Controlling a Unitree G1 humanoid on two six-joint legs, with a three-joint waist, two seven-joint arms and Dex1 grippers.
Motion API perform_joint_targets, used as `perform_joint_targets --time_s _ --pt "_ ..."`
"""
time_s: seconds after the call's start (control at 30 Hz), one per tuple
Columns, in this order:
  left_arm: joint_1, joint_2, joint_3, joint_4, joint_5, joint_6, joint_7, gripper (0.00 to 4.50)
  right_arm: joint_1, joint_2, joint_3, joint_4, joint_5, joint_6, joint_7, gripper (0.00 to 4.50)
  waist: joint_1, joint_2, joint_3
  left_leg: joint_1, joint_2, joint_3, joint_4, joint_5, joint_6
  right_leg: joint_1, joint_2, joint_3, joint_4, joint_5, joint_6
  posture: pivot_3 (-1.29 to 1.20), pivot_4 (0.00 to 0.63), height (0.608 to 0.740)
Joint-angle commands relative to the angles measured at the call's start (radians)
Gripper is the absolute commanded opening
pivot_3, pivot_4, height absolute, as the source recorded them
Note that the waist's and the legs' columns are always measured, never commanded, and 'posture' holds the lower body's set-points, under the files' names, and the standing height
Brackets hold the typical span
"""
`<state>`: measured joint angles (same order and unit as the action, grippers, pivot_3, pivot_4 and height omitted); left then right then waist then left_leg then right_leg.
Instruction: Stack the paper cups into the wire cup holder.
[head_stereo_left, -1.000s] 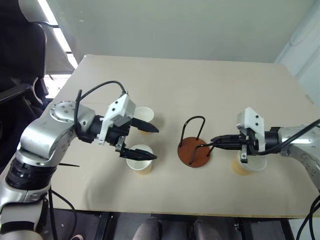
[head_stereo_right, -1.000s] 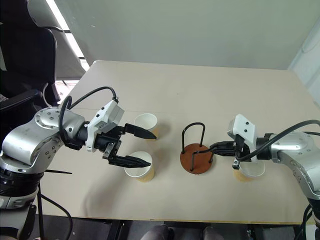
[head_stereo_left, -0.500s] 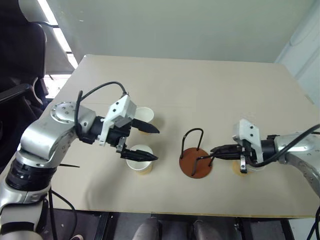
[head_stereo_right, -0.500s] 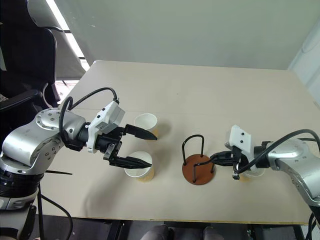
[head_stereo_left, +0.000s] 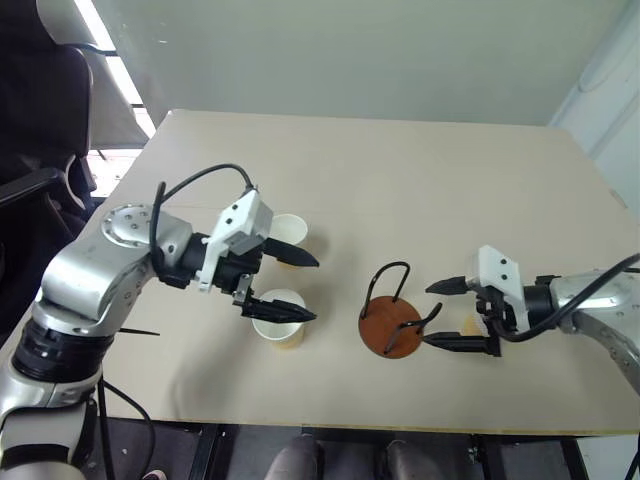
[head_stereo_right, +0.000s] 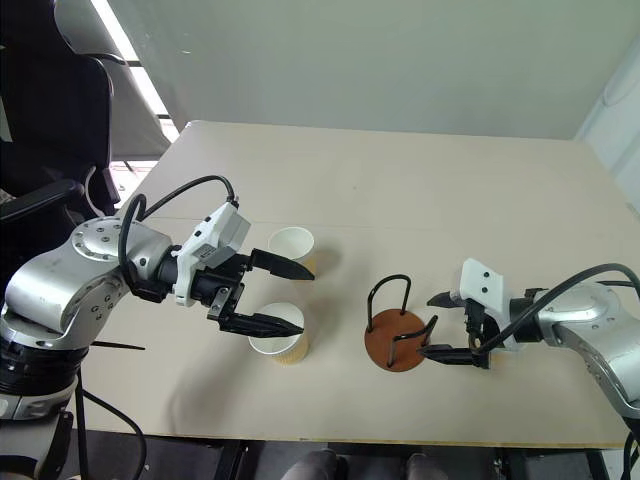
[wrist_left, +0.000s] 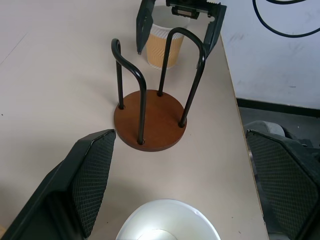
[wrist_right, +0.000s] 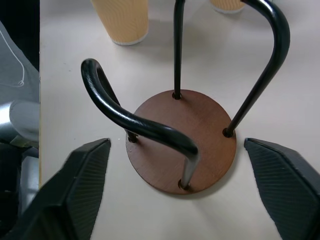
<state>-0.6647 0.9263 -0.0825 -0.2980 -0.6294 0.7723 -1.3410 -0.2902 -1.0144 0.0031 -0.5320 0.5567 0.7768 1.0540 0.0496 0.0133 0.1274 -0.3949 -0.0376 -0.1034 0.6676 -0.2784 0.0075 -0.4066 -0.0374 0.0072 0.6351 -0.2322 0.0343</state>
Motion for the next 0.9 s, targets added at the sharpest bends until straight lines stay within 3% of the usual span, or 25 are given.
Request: perform_joint_targets --time_s 0.03,0.33,0.7,0.9 --pt "0.002 0.002 0.013 -0.027 -0.010 -0.002 0.010 4.50 0.014 -0.033 -0.079 -0.039 0.026 0.000 0.004 4.18 0.000 0.000 0.000 0.000 0.000 0.000 0.000 0.000 0.000 0.000 0.000 0.000 0.000 0.000 0.000 0.00 0.150 0.740" --pt "0.005 -0.015 0.017 -0.011 -0.006 -0.012 0.036 4.50 0.015 -0.062 -0.242 -0.019 0.062 0.042 -0.050 4.18 0.000 0.000 0.000 0.000 0.000 0.000 0.000 0.000 0.000 0.000 0.000 0.000 0.000 0.000 0.000 0.00 0.150 0.740" --pt "0.000 -0.030 -0.001 0.008 0.005 -0.032 0.026 4.50 0.242 -0.159 -0.451 -0.083 0.074 0.083 0.019 4.18 0.002 0.000 0.000 0.000 0.000 0.000 0.000 0.000 0.000 0.000 0.000 0.000 0.000 0.000 0.000 0.00 0.150 0.740" --pt "-0.010 -0.033 -0.013 0.020 0.008 -0.045 0.011 4.50 0.323 -0.192 -0.468 -0.094 0.030 0.047 0.048 4.18 0.002 0.000 0.000 0.002 0.000 0.001 0.000 0.000 0.000 0.000 0.000 0.002 0.000 0.000 0.000 0.00 0.150 0.740"
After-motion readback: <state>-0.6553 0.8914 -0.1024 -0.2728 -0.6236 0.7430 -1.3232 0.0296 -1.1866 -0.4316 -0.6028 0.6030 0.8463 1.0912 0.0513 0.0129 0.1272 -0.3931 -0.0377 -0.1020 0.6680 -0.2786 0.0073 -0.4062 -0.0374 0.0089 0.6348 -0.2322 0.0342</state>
